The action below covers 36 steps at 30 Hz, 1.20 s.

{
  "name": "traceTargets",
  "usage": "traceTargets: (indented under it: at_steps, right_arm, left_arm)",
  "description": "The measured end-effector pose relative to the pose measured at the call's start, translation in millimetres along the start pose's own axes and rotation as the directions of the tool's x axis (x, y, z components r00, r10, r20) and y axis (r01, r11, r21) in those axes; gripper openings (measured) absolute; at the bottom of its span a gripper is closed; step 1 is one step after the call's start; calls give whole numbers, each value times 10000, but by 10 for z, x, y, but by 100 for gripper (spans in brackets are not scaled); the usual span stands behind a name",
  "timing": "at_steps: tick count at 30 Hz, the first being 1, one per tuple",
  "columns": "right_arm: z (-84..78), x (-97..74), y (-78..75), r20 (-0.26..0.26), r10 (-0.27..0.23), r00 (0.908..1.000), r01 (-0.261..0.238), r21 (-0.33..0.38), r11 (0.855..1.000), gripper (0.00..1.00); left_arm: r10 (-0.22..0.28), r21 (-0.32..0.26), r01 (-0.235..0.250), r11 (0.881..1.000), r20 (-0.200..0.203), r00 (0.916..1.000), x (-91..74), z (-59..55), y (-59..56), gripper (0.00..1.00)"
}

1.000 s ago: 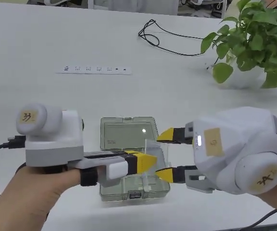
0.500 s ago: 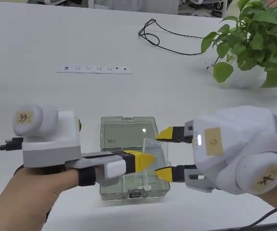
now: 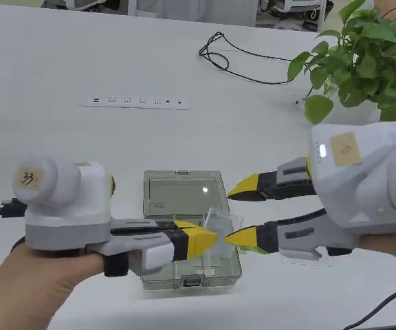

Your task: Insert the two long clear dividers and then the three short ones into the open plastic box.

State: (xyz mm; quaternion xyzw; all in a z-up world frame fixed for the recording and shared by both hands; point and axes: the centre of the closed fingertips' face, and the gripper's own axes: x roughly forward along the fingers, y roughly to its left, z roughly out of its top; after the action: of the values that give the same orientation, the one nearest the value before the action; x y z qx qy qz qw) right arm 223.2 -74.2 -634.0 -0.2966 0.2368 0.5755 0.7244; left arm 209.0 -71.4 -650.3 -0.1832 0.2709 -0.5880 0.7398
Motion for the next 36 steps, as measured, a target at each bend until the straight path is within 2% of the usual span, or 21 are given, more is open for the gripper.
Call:
traceTargets:
  at_steps: [3, 5, 6, 7, 10, 14, 19, 22, 29, 33, 36]
  right_arm:
    - [44, -39, 31, 294, 699, 9971, -710, 387, 9967, 25]
    - [63, -60, 75, 439, 1250, 9912, -1275, 616, 9899, 22]
    - [81, -76, 119, 548, 1750, 9830, -1787, 710, 9813, 21]
    - [81, -79, 124, 559, 1836, 9814, -1873, 706, 9798, 19]
    - [101, -95, 187, 616, 2559, 9647, -2603, 779, 9624, 16]
    - [152, -91, 256, 737, 3172, 9455, -3227, 820, 9429, 13]
    - [172, -75, 334, 777, 3707, 9255, -3762, 752, 9235, 8]
    - [155, -57, 362, 688, 3911, 9178, -3956, 738, 9155, 7]
    - [153, -38, 396, 627, 4128, 9087, -4167, 751, 9059, 3]
    - [159, -23, 400, 600, 4130, 9087, -4167, 754, 9059, 3]
    - [156, -12, 411, 601, 4136, 9085, -4173, 757, 9056, 3]
  left_arm:
    - [-339, 636, 343, 9974, -67, 9994, -17, 4, -60, 0]
    - [-492, 1238, 508, 9910, -160, 9987, -37, 8, -83, 0]
    - [-532, 1467, 547, 9877, -143, 9985, -41, 20, -90, 0]
    - [-620, 1602, 652, 9849, -247, 9978, -54, 10, -116, 0]
    - [-866, 2045, 906, 9747, -281, 9958, -81, 29, -175, 0]
    - [-1164, 2594, 1205, 9582, -310, 9927, -107, 47, -242, 0]
    - [-1342, 3082, 1356, 9416, -256, 9906, -122, 51, -289, 0]
    - [-1449, 3261, 1439, 9343, -214, 9892, -128, 50, -314, 0]
    - [-1441, 3403, 1475, 9287, -355, 9889, -136, 23, -324, 0]
    - [-1333, 3345, 1376, 9323, -360, 9904, -142, 12, -302, 0]
    - [-1287, 3411, 1323, 9307, -334, 9911, -151, 5, -291, 0]
